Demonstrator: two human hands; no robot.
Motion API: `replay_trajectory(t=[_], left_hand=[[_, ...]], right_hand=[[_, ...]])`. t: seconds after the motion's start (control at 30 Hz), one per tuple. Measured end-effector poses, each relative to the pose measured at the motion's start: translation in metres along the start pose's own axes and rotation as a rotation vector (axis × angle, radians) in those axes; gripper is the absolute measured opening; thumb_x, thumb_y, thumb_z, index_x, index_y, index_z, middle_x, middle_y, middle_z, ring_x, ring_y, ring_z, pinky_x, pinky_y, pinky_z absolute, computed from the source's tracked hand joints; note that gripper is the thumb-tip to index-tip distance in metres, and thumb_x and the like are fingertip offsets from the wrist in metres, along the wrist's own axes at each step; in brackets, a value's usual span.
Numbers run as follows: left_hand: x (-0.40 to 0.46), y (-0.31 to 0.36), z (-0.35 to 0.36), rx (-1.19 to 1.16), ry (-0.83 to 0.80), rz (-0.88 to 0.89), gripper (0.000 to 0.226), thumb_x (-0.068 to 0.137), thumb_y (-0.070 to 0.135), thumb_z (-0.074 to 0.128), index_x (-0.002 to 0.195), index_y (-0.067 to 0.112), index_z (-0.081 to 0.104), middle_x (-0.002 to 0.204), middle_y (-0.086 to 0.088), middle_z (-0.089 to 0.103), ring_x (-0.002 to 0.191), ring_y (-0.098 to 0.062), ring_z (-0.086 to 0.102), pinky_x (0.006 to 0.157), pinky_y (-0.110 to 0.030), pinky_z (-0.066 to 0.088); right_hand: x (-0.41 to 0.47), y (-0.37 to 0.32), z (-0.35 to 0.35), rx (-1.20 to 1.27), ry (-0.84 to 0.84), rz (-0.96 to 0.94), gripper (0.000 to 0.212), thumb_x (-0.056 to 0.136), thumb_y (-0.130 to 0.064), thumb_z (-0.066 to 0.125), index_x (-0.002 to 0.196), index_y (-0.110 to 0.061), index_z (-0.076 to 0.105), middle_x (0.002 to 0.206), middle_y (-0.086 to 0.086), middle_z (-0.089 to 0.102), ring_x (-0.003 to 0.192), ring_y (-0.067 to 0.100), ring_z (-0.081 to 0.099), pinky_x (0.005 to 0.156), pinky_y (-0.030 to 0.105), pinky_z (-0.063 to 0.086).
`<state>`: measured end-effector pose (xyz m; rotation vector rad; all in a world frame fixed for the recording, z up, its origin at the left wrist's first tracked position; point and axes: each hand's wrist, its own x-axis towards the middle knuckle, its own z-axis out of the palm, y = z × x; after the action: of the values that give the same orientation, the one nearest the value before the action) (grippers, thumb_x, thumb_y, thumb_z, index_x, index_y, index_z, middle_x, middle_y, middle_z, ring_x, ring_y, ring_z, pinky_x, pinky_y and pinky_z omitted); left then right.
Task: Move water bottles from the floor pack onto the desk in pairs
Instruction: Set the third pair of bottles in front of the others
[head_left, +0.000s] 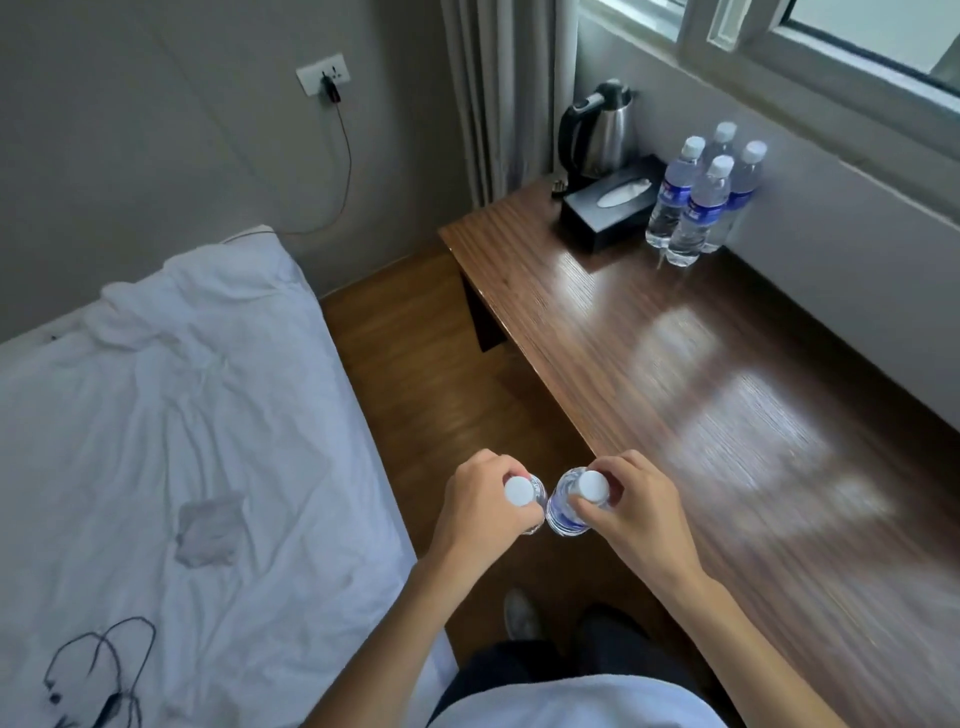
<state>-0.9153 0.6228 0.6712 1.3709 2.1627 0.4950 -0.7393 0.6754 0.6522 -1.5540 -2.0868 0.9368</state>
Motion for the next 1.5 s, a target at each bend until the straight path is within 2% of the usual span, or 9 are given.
replay_trajectory(t=[0.17, 0.33, 0.53, 0.77, 1.07, 1.2, 1.33, 1.4, 1.5], left_hand=[[0.063, -0.010, -0.029, 0.017, -0.027, 0.026, 0.040, 0.070, 0.035, 0.083, 0.105, 0.025, 0.067, 0.106, 0.009, 0.065, 0.086, -0.009, 0.060, 0.061, -0.001, 0.039], [0.133, -0.014, -0.048, 0.036, -0.064, 0.056, 0.040, 0.070, 0.034, 0.083, 0.105, 0.025, 0.067, 0.108, 0.008, 0.065, 0.089, -0.010, 0.062, 0.068, -0.010, 0.051], [0.221, -0.004, -0.063, 0.053, -0.082, 0.079, 0.041, 0.068, 0.034, 0.084, 0.104, 0.024, 0.067, 0.108, 0.008, 0.064, 0.090, -0.012, 0.062, 0.067, -0.012, 0.054], [0.310, 0.026, -0.081, 0.104, -0.131, 0.157, 0.041, 0.068, 0.031, 0.085, 0.104, 0.022, 0.067, 0.109, 0.006, 0.063, 0.092, -0.011, 0.061, 0.070, -0.016, 0.056], [0.395, 0.060, -0.076, 0.176, -0.254, 0.328, 0.041, 0.070, 0.031, 0.085, 0.106, 0.023, 0.067, 0.111, 0.007, 0.062, 0.095, -0.010, 0.059, 0.070, -0.014, 0.052], [0.426, 0.073, -0.068, 0.202, -0.348, 0.442, 0.039, 0.070, 0.032, 0.084, 0.105, 0.024, 0.068, 0.109, 0.007, 0.062, 0.096, -0.011, 0.060, 0.077, -0.023, 0.058], [0.454, 0.082, -0.062, 0.215, -0.461, 0.561, 0.030, 0.067, 0.030, 0.083, 0.093, 0.022, 0.070, 0.100, 0.006, 0.062, 0.088, -0.012, 0.060, 0.074, -0.028, 0.056], [0.464, 0.085, -0.057, 0.222, -0.507, 0.602, 0.027, 0.067, 0.030, 0.082, 0.091, 0.023, 0.069, 0.097, 0.008, 0.060, 0.086, -0.011, 0.059, 0.071, -0.025, 0.053], [0.475, 0.088, -0.052, 0.234, -0.567, 0.661, 0.024, 0.069, 0.025, 0.081, 0.090, 0.023, 0.069, 0.094, 0.010, 0.057, 0.083, -0.009, 0.055, 0.062, -0.011, 0.038]], right_hand=[[0.057, -0.024, 0.013, 0.003, 0.018, 0.019, 0.030, 0.070, -0.033, 0.081, 0.096, -0.024, 0.067, 0.093, -0.010, 0.062, 0.080, 0.009, 0.059, 0.068, 0.023, 0.057], [0.120, -0.031, 0.021, 0.006, 0.019, 0.044, 0.031, 0.071, -0.034, 0.081, 0.097, -0.024, 0.067, 0.093, -0.010, 0.061, 0.082, 0.009, 0.059, 0.068, 0.025, 0.058], [0.194, -0.039, 0.021, 0.038, 0.049, 0.080, 0.031, 0.070, -0.028, 0.082, 0.096, -0.022, 0.067, 0.091, -0.010, 0.059, 0.080, 0.009, 0.059, 0.066, 0.020, 0.055], [0.258, -0.048, 0.012, 0.110, 0.130, 0.155, 0.024, 0.071, -0.031, 0.079, 0.087, -0.034, 0.061, 0.086, -0.018, 0.054, 0.078, 0.000, 0.056, 0.059, 0.012, 0.044], [0.305, -0.052, 0.010, 0.124, 0.305, 0.328, 0.022, 0.072, -0.026, 0.079, 0.091, -0.024, 0.067, 0.087, -0.012, 0.057, 0.077, 0.002, 0.057, 0.060, 0.016, 0.047], [0.318, -0.054, 0.017, 0.098, 0.407, 0.443, 0.024, 0.072, -0.026, 0.080, 0.092, -0.023, 0.067, 0.087, -0.011, 0.056, 0.076, 0.002, 0.056, 0.059, 0.014, 0.047], [0.329, -0.058, 0.026, 0.107, 0.519, 0.553, 0.021, 0.072, -0.025, 0.079, 0.089, -0.022, 0.066, 0.084, -0.011, 0.055, 0.074, 0.000, 0.055, 0.058, 0.014, 0.042], [0.335, -0.059, 0.031, 0.105, 0.564, 0.602, 0.021, 0.072, -0.026, 0.079, 0.088, -0.022, 0.066, 0.084, -0.011, 0.055, 0.073, 0.002, 0.055, 0.058, 0.013, 0.040], [0.342, -0.062, 0.039, 0.125, 0.617, 0.671, 0.022, 0.072, -0.026, 0.079, 0.090, -0.021, 0.066, 0.085, -0.010, 0.055, 0.073, 0.003, 0.054, 0.058, 0.012, 0.038]])
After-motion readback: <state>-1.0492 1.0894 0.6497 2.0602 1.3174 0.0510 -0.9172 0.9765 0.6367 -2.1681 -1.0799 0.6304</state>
